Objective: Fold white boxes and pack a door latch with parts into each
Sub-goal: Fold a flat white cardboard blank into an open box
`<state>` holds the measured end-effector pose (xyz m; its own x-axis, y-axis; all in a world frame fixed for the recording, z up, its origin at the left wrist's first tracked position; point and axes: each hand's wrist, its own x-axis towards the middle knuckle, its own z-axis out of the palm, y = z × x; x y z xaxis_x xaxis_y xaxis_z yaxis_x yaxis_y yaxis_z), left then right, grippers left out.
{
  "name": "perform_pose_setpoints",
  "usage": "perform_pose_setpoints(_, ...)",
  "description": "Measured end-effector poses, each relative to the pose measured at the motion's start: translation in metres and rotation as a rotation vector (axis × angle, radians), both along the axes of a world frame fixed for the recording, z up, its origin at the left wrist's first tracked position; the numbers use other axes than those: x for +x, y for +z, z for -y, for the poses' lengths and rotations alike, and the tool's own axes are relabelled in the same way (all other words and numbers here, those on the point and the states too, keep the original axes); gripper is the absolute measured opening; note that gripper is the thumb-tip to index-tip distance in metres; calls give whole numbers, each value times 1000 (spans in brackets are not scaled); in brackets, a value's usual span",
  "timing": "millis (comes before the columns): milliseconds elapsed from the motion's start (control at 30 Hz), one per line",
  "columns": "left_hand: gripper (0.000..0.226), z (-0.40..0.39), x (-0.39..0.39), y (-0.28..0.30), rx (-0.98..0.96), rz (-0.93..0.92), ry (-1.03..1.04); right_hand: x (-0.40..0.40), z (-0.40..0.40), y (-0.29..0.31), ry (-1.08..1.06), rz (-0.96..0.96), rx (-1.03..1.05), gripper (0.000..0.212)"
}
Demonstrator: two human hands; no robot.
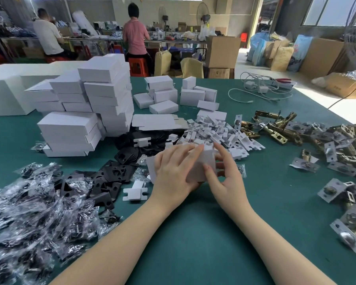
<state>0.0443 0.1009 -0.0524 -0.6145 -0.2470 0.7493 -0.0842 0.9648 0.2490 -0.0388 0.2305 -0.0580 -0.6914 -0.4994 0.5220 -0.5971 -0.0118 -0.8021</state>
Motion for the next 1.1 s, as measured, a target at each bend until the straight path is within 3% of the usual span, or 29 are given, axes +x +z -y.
perform_pose_setpoints(67, 95, -2, 0, -3, -85, 42, -2, -3, -3, 0, 9, 25, -18, 69)
perform_pose_setpoints(133, 106, -4, 0, -5, -32, 94, 70, -6, -6, 0, -2, 56, -21, 69)
perform_pose_setpoints(267, 89, -1, 0, -3, 358, -6, 142, -11, -7, 1, 10, 304, -139, 41)
perform_pose_setpoints(400, 72, 5, 4, 0, 502, -16, -5, -14, -7, 1, 47, 516, -156, 14)
perform_pose_setpoints(633, 64, -4, 0, 0, 372, -32, -147, -6, -7, 0, 184, 361, 92, 48)
perform_pose_setpoints(767, 53, -1, 2, -1, 591, -44, -300, -4, -7, -1, 130, 300, 65, 60)
perform_pose_setpoints(967, 36, -3, 2, -4, 615, -31, -306, -6, -7, 0, 150, 192, 89, 49)
perform_pose_setpoints(1033, 43, -4, 2, -4, 584, -4, -349, -4, -6, -1, 136, 203, 59, 54)
perform_pose_setpoints(1100, 57, -5, 2, -2, 553, 45, -407, -4, -6, 0, 119, 248, 28, 45)
